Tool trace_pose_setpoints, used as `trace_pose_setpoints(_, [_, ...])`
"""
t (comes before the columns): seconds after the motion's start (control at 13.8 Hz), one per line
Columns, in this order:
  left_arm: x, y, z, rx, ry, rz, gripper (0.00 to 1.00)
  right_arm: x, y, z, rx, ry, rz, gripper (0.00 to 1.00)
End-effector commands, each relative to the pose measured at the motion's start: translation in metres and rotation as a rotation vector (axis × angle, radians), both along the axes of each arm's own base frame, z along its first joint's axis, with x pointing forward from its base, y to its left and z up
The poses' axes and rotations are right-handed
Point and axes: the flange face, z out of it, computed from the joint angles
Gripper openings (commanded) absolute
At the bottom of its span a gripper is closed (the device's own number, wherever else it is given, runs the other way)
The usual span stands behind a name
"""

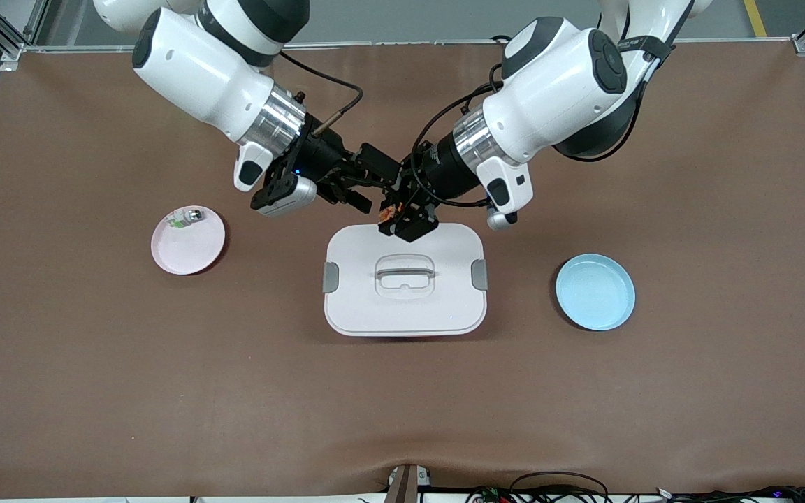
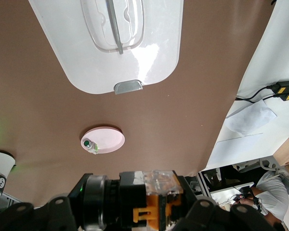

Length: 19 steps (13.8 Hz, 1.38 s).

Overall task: Transfer orange switch to right arm and place
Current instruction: 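Grasp the switch with the right gripper beside the left gripper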

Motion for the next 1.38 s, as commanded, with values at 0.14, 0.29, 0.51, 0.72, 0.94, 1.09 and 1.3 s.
trace_pose_setpoints(0.14, [-0.0053, -0.0081, 0.0093, -0.025, -0.004, 0.004, 0.10, -0.0069, 0.0073, 0.0010, -0.025, -0.005, 0.035, 1.00])
trace_pose_setpoints(0.29, [-0.0081, -0.0104, 0.0113, -0.026, -0.006, 0.001, 0.10, -0.0065, 0.0076, -0.0019, -0.030, -0.001, 0.034, 1.00])
trace_pose_setpoints(0.51, [-0.0094, -0.0120, 0.0113, -0.026, -0.006, -0.003, 0.10, -0.0063, 0.0088, -0.0029, -0.032, -0.003, 0.036, 0.76])
trace_pose_setpoints(0.72, [-0.0108, -0.0138, 0.0120, -0.027, -0.007, -0.006, 0.10, -0.0057, 0.0083, -0.0015, -0.031, -0.006, 0.037, 0.07])
trace_pose_setpoints(0.94, [-0.0101, -0.0130, 0.0120, -0.025, -0.009, -0.005, 0.13, -0.0054, 0.0085, 0.0009, -0.028, -0.008, 0.036, 0.00])
trace_pose_setpoints(1.09, [-0.0109, -0.0138, 0.0112, -0.022, -0.012, -0.010, 0.18, -0.0059, 0.0093, 0.0017, -0.027, -0.010, 0.037, 0.00])
trace_pose_setpoints(1.3, [-0.0108, -0.0137, 0.0120, -0.020, -0.022, -0.018, 0.27, -0.0047, 0.0077, 0.0017, -0.028, -0.012, 0.036, 0.00])
